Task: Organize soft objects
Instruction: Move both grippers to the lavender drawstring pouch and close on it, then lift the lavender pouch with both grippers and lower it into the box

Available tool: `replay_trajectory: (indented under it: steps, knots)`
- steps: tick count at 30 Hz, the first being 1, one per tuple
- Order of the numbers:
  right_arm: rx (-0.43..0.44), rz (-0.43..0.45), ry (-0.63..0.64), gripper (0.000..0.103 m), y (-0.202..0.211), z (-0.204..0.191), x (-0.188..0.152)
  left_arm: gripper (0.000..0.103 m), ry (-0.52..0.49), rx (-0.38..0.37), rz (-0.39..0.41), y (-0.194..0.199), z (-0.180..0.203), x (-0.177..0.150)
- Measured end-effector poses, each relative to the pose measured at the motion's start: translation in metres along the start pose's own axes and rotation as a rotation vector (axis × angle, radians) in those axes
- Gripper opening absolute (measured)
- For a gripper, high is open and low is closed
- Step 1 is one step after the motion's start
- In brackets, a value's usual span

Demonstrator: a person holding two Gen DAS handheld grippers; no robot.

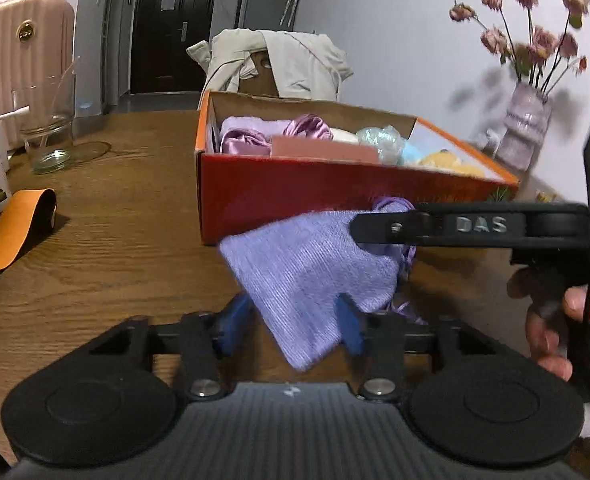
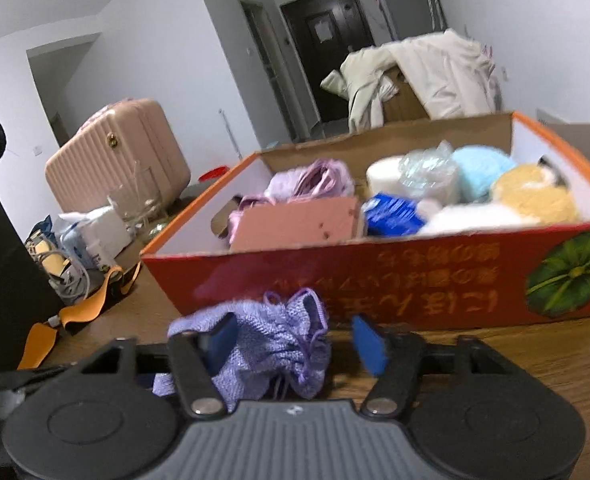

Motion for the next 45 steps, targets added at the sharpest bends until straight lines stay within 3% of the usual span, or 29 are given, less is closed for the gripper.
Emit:
replay_trajectory:
  steps: [2, 6, 12, 22, 31, 45]
  knots:
    - [0.026, -0.003, 0.003, 0.036, -0.003, -0.002, -0.002, 0.026, 0.004, -0.005, 0.005, 0.002, -0.001, -0.001]
    - [0.017, 0.004, 0.025, 0.030, 0.001, -0.004, -0.006, 0.020, 0.017, -0.006, 0.008, 0.004, -0.002, -0.003]
    - [0.005, 0.009, 0.025, 0.028, 0.022, -0.009, -0.013, 0.013, 0.061, -0.024, 0.014, 0.023, 0.006, -0.009]
    - [0.004, 0.044, -0.001, 0.028, 0.135, 0.001, -0.077, 0.012, 0.082, -0.076, 0.080, 0.105, 0.071, -0.052]
    - [-0.038, 0.108, -0.018, 0.028, 0.218, 0.011, -0.116, 0.011, 0.004, -0.103, 0.110, 0.144, 0.129, -0.069]
    - [-0.026, 0.158, -0.036, 0.028, 0.236, 0.020, -0.111, 0.011, -0.025, -0.120, 0.141, 0.150, 0.143, -0.053]
Point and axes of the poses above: each gripper's, at about its wrist camera, not at the fingertips, and y roughly against the way its jaws point, z to its right, x to its top, the point moved 2 cm from there along -y, roughly the way its jaws point, and after that the axes turned 3 degrees about -x, right-handed, at the moved point
